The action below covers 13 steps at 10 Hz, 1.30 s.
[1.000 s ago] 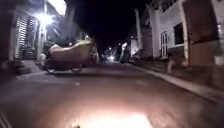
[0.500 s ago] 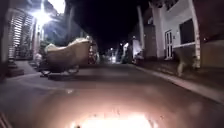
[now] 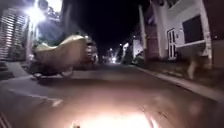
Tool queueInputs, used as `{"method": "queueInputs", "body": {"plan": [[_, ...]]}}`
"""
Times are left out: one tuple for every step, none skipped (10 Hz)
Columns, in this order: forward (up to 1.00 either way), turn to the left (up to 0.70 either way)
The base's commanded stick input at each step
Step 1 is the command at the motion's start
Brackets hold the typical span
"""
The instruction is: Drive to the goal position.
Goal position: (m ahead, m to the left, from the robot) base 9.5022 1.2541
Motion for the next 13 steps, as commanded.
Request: {"method": "queueInputs", "body": {"plan": [[1.00, -0.27], [1.00, -0.09], [1.00, 0.00], [1.00, 0.00], [1.00, 0.00], [1.00, 0.00], [1.00, 0.00], [1.00, 0.00], [1.00, 0.00], [1.00, 0.00], [1.00, 0.00], [1.00, 0.00], [1.00, 0.00]]}}
